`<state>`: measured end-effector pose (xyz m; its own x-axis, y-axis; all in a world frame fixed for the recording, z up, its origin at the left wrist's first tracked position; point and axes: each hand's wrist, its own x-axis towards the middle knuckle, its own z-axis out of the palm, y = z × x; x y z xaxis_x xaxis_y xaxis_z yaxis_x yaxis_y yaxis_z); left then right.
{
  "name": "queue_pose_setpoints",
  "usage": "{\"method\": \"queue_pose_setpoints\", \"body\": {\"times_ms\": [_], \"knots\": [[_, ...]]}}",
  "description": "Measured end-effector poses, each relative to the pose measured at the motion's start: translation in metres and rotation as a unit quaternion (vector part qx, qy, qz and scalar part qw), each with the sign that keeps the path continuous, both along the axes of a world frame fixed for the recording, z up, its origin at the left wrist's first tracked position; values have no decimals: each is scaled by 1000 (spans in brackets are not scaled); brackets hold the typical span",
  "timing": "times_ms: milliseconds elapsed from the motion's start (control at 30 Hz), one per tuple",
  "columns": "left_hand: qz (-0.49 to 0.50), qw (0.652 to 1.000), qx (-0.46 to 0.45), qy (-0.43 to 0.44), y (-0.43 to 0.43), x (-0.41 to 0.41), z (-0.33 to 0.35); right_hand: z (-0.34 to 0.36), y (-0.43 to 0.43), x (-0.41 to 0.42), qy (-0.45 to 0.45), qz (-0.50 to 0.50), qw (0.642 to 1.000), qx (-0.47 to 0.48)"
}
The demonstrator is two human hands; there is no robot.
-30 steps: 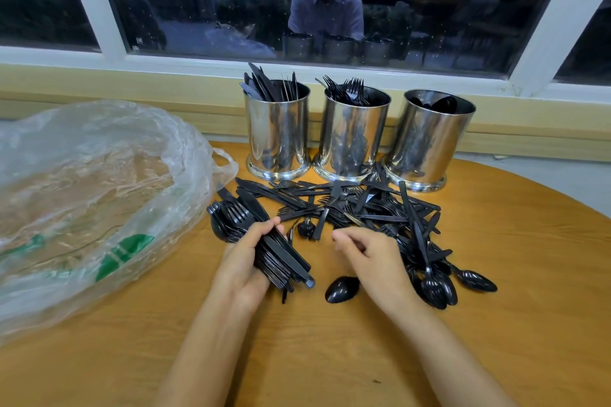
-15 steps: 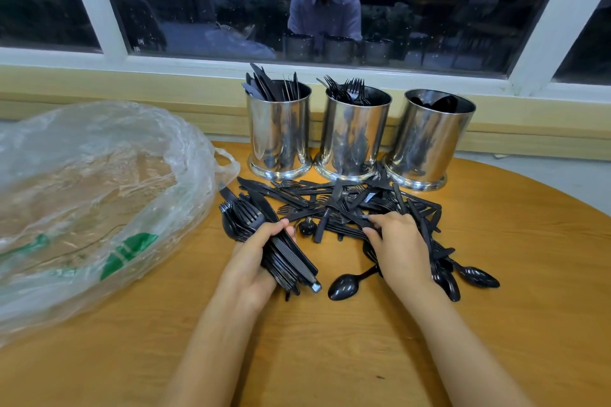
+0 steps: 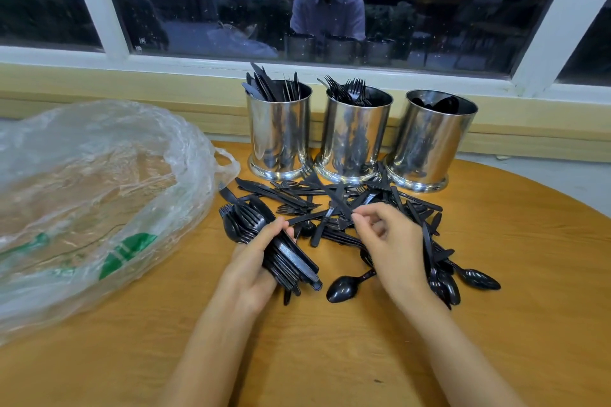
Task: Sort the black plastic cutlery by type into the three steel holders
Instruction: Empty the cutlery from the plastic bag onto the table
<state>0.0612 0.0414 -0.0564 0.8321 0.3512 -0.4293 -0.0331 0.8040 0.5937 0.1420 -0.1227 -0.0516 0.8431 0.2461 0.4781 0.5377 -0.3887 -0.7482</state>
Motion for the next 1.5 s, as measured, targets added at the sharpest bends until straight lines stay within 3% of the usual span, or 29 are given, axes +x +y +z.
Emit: {"method": "queue_pose_setpoints", "body": {"times_ms": [67,200,300,433,567,667,833,1100,1500], "knots": [[13,1000,11,-2,0,1,-1,1,11,-19,-16,53,998,16],[-11,999,29,-17,-1,-1,0,-11,27,-37,-117,124,983,-64],[2,1000,3,-17,3,-1,-1,-19,28,-38,-133,165,972,-100],[14,1000,-6,-5,4,1,-2,-18,23,-31,-82,212,973,-48],[-17,999,27,-8,0,-1,3,0,14,-21,74,124,986,80],[-62,995,76,-22,-3,-2,16,27,16,-6,214,134,966,60],[-115,978,166,-46,-13,-6,55,83,34,1,303,223,926,19],[-105,953,281,-51,-23,-21,95,117,48,-6,326,294,898,24],[-82,956,281,-2,-6,-13,89,98,65,0,281,273,918,63]]}}
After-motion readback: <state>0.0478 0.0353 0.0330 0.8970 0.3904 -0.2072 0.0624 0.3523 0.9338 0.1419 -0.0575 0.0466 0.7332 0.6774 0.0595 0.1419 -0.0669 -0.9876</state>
